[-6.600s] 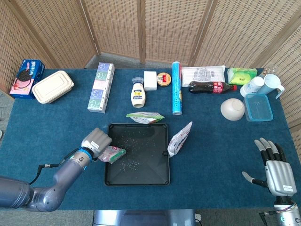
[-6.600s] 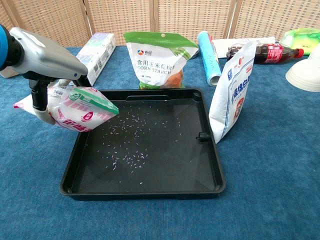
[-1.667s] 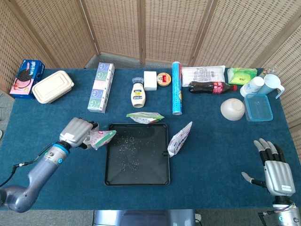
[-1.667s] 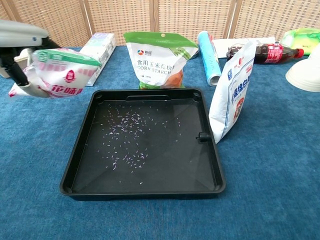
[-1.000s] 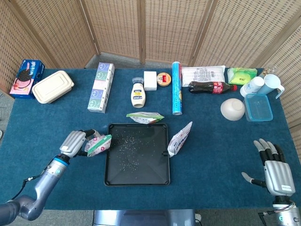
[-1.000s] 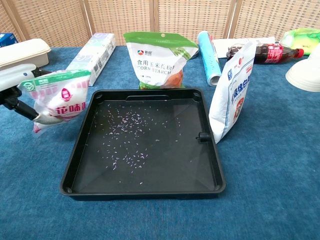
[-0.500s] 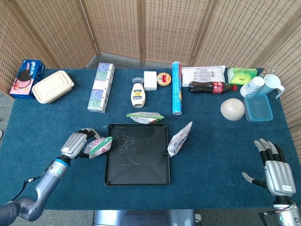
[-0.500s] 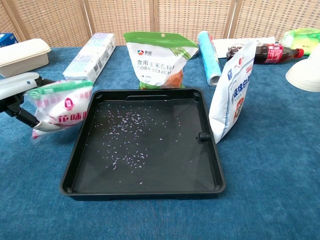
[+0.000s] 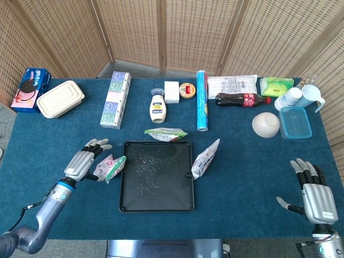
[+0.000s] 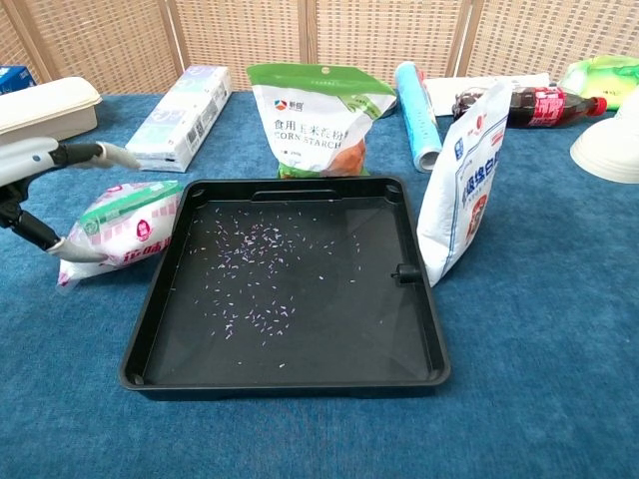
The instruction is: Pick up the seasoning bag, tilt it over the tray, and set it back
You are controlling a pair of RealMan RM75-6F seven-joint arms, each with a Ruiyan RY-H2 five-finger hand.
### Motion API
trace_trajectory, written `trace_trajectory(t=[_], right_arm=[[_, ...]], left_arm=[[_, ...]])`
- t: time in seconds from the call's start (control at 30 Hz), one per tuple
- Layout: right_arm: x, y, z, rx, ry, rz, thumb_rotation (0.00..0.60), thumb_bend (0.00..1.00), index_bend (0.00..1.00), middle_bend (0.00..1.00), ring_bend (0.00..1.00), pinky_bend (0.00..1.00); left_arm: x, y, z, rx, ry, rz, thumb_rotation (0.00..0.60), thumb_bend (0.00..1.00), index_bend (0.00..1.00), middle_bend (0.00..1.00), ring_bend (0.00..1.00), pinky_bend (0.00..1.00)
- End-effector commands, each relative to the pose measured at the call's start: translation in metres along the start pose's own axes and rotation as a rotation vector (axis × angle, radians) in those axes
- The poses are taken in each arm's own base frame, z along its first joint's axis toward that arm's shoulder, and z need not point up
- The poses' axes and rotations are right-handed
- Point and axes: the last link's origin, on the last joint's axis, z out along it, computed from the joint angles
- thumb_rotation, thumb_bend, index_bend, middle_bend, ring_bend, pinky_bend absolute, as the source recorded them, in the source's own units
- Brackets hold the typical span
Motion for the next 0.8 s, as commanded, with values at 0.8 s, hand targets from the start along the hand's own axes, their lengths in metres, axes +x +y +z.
trace_trajectory(t=[0.8], right_arm=[[0.004,0.000,-0.002,-0.004,0.006,0.006,0.463,0.00,0.00,0.01,0.04,0.02]], left_arm=[[0.085,-0.020,-0.087,0.150,0.127,0.270,0.446,0.00,0.02,0.00,0.00,0.00]])
